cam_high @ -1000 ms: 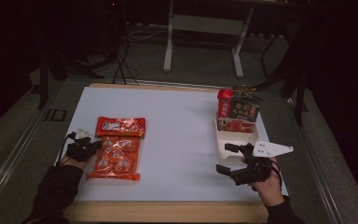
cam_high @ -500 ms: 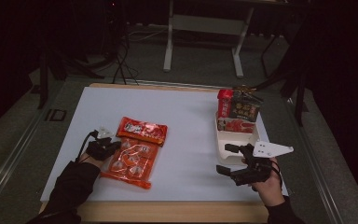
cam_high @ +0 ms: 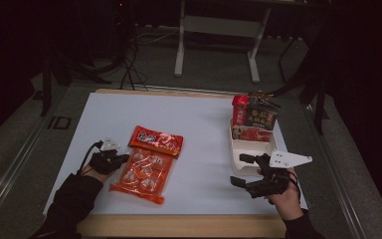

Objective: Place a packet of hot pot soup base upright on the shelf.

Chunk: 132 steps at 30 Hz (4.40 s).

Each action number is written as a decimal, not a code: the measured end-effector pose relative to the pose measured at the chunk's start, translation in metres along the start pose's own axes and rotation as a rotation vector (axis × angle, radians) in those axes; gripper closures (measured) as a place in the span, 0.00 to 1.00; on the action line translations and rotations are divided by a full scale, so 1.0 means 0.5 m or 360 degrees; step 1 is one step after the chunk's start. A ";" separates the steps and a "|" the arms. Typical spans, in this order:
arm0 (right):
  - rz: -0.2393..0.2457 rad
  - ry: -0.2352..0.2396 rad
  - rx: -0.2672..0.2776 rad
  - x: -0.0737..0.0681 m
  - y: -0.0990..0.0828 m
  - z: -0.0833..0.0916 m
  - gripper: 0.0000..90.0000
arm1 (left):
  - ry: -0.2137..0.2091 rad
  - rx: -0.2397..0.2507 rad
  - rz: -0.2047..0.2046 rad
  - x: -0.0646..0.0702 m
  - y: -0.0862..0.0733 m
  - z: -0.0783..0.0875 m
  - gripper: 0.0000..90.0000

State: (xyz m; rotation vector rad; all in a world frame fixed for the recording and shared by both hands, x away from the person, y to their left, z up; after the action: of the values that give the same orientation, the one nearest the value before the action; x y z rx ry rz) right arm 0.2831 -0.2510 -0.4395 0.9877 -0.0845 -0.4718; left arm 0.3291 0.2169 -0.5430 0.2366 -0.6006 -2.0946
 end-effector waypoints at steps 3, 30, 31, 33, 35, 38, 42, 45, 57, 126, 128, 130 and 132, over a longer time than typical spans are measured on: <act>0.0009 0.0000 -0.0005 -0.002 0.001 0.000 0.15 | -0.0004 -0.0037 -0.0013 0.004 -0.016 0.005 1.00; 0.0010 0.0006 -0.0004 -0.003 0.003 -0.002 0.15 | -0.0181 -0.0086 -0.0167 0.131 0.021 -0.030 1.00; 0.0009 0.0007 -0.0004 -0.002 0.003 -0.001 0.15 | -0.0195 -0.0080 -0.0173 0.137 0.025 -0.034 1.00; 0.0008 0.0007 -0.0005 -0.002 0.003 -0.001 0.15 | -0.0215 -0.0075 -0.0181 0.144 0.032 -0.039 1.00; 0.0010 0.0008 -0.0005 -0.003 0.003 -0.002 0.15 | -0.0204 -0.0078 -0.0196 0.150 0.038 -0.041 1.00; 0.0014 0.0007 -0.0007 -0.004 0.003 -0.003 0.15 | -0.0187 -0.0072 -0.0178 0.143 0.046 -0.043 1.00; 0.0011 0.0005 -0.0005 -0.002 0.001 -0.001 0.15 | -0.0132 -0.0047 -0.0118 0.123 0.055 -0.050 1.00; 0.0004 -0.0001 0.0003 0.000 0.001 0.001 0.15 | -0.0111 -0.0024 -0.0086 0.107 0.065 -0.057 1.00; 0.0069 -0.0042 0.0006 0.001 0.000 -0.005 0.16 | -0.0099 -0.0012 -0.0087 0.107 0.092 -0.075 1.00; 0.0144 -0.0184 -0.0070 -0.015 -0.006 -0.027 0.12 | -0.0238 0.0175 0.0021 0.082 0.200 -0.100 0.25; 0.0145 -0.0180 -0.0079 -0.016 -0.006 -0.028 0.13 | -0.0235 0.0180 0.0028 0.076 0.204 -0.105 0.25; 0.0146 -0.0177 -0.0080 -0.017 -0.006 -0.028 0.13 | -0.0224 0.0165 0.0032 0.071 0.207 -0.112 0.25; 0.0146 -0.0177 -0.0073 -0.016 -0.006 -0.028 0.13 | -0.0245 0.0152 0.0045 0.068 0.208 -0.122 0.25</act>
State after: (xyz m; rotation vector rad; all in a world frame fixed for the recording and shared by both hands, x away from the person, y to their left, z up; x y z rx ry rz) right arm 0.2786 -0.2382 -0.4486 0.9082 -0.2172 -0.4423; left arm 0.4094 0.1206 -0.5414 0.1210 -0.7928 -2.0717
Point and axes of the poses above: each handheld gripper's, and its own axes: z roughly backward along the jaws, y roughly out of its top, x roughly to its right, the point moved 2 cm from there along -z, roughly forward along the jaws, and after that the axes turned 14 degrees about -x, right-handed, at the moved point
